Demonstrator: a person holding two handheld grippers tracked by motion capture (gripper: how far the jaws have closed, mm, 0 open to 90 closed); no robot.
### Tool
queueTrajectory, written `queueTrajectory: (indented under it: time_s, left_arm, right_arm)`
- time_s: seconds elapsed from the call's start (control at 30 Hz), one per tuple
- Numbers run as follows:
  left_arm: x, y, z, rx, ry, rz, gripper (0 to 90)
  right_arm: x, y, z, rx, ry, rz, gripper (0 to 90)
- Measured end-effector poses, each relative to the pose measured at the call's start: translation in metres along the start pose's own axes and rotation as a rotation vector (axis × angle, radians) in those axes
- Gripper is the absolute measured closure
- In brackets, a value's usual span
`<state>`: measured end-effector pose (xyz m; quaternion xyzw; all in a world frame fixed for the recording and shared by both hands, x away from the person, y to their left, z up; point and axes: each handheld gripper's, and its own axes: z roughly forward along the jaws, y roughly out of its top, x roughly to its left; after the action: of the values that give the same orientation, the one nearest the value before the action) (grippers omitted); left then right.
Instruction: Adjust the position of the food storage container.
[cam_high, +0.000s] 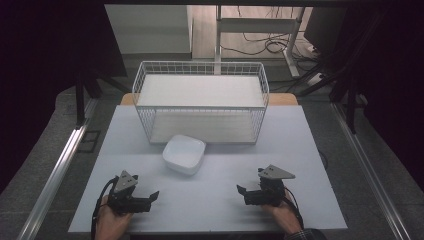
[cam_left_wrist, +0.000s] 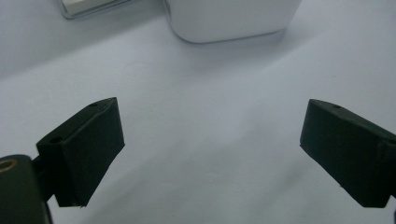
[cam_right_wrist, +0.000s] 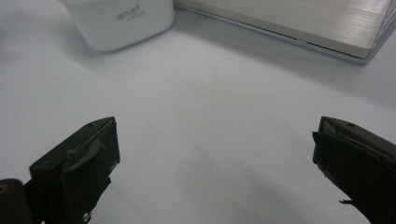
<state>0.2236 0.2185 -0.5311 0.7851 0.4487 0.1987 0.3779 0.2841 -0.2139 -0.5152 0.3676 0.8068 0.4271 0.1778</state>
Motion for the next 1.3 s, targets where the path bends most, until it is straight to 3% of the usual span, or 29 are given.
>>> queueTrajectory:
  time_s: [0.1,0.2,0.3,0.57,0.7,0.77,0.9,1.0,1.17,1.3]
  left_arm:
    - [-0.003,0.001,0.002,0.011,0.018,0.043,5.9]
    - [-0.003,0.002,0.003,-0.001,-0.021,0.033,6.3]
    - [-0.003,0.005,0.003,-0.001,-0.04,0.029,6.5]
    - [0.001,0.005,0.004,-0.022,-0.091,-0.03,5.5]
    - [0.001,0.006,0.004,-0.014,-0.083,-0.027,4.9]
    - [0.002,0.007,0.005,0.012,-0.044,-0.041,3.4]
    - [0.007,0.009,0.003,-0.008,-0.069,-0.071,3.2]
    - [0.009,0.011,0.003,-0.014,-0.069,-0.068,3.6]
    - [0.015,0.021,0.004,-0.027,-0.074,-0.057,8.6]
    - [0.023,0.028,0.003,-0.069,-0.119,-0.077,19.1]
  right_arm:
    - [-0.001,0.001,0.0,0.002,-0.003,-0.031,0.3]
    - [-0.001,0.002,-0.001,-0.006,0.005,-0.037,0.0]
    - [0.001,0.002,-0.002,0.003,0.003,-0.081,0.0]
    - [0.0,0.002,-0.002,0.006,0.017,-0.057,0.0]
    - [0.0,0.003,-0.002,0.008,0.021,-0.047,0.0]
    - [0.0,0.003,-0.002,0.02,0.025,-0.037,0.0]
    - [0.0,0.007,-0.001,0.028,0.017,-0.031,0.0]
    - [-0.001,0.009,-0.001,0.024,0.021,-0.016,0.0]
    - [-0.003,0.016,0.002,0.019,0.025,0.009,0.0]
    - [0.0,0.023,0.006,0.027,0.032,-0.006,0.0]
